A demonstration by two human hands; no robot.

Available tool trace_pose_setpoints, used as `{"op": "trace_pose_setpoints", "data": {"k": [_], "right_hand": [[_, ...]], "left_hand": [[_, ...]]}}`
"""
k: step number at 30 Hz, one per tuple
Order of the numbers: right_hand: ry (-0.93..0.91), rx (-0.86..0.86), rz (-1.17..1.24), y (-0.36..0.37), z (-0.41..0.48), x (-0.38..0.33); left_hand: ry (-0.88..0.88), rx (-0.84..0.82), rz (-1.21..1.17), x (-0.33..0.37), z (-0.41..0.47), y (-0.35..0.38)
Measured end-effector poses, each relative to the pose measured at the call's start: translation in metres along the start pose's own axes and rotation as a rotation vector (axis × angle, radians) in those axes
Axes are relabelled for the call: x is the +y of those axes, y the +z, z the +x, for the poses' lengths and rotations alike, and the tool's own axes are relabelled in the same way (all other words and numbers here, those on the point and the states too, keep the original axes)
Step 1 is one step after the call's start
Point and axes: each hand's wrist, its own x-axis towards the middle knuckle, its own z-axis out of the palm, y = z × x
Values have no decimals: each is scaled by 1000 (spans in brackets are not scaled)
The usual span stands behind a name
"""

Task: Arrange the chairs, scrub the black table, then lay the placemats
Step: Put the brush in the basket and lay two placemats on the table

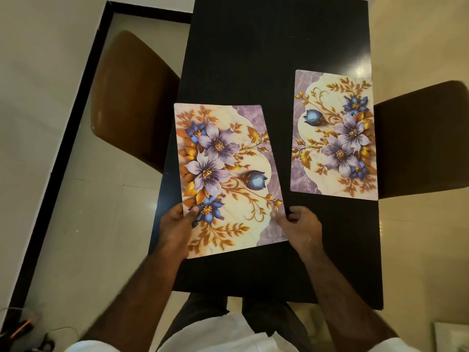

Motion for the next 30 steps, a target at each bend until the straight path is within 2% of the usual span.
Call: {"op": "trace_pose_setpoints", "data": {"k": [4, 6, 8, 13, 18, 21, 25, 30], "right_hand": [[-75, -282, 414, -3, -4, -28], [-170, -282, 522, 0, -4, -45], [-244, -210, 560, 1, -3, -65], [-379, -9, 460, -10, 18, -108], [-434, 91, 477, -22, 45, -151], [-398, 127, 427, -20, 64, -170], [-352, 189, 331, 5, 97, -168], [-335, 237, 139, 37, 123, -154]], "left_hand": [[7, -31, -27, 12, 7, -35], [50, -65, -40, 25, 12, -45], [115, -101, -58, 47, 16, -49], [413, -129, -9, 129, 38, -48], [539, -32, 57, 193, 79, -41], [530, 5, 128, 202, 109, -35], [396, 77, 206, 181, 152, -26], [414, 150, 373, 159, 179, -15]]}}
